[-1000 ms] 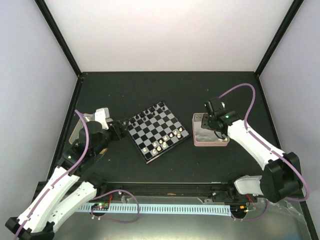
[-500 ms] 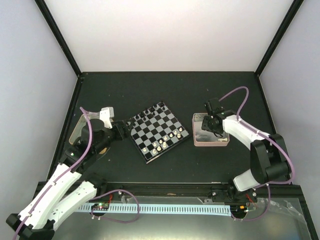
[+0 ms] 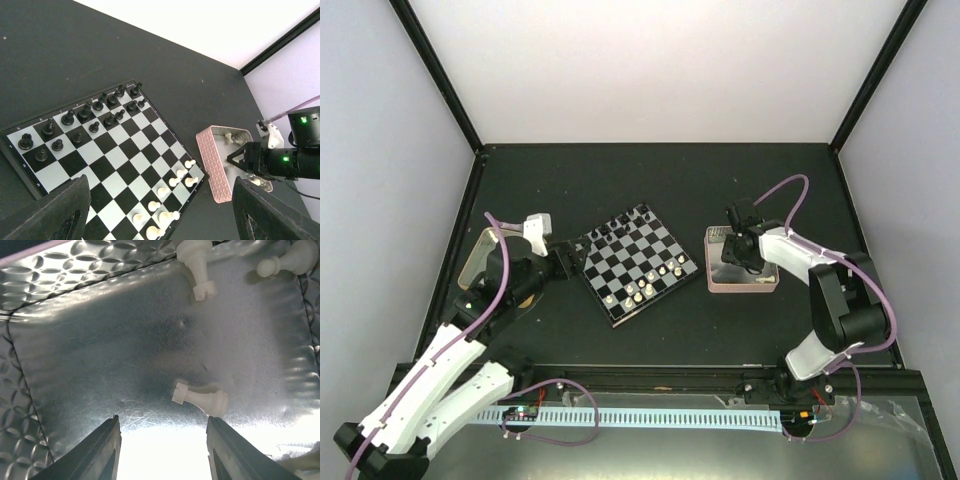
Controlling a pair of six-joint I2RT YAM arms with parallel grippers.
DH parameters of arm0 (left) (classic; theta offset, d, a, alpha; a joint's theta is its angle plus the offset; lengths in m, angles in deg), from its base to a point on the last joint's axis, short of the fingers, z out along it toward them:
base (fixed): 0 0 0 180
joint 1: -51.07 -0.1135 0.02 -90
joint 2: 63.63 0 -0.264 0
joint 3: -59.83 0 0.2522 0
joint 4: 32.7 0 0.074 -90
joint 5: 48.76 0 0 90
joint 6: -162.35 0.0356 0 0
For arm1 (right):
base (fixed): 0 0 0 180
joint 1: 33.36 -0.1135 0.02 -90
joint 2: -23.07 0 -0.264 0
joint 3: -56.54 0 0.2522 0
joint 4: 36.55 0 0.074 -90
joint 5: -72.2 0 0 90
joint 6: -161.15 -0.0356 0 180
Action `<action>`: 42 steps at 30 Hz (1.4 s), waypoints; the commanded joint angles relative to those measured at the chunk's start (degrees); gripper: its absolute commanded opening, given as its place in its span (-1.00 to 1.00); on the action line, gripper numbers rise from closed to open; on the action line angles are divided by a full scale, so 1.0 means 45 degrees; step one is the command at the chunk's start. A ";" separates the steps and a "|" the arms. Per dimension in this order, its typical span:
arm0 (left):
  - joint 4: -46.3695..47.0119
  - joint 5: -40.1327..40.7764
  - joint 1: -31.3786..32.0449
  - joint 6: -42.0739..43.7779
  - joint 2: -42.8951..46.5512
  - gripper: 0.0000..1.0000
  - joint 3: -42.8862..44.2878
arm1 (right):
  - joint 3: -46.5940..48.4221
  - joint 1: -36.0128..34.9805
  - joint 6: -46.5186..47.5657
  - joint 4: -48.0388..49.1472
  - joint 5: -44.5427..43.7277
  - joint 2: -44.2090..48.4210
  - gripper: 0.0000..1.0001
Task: Set up the chess pieces on the board
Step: Pick up the chess piece from the storage box.
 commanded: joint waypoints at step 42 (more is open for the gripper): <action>0.0834 -0.0631 -0.0130 -0.0232 -0.0341 0.58 -0.0308 | 0.1488 0.1340 -0.1649 0.1188 -0.0340 -0.1991 -0.29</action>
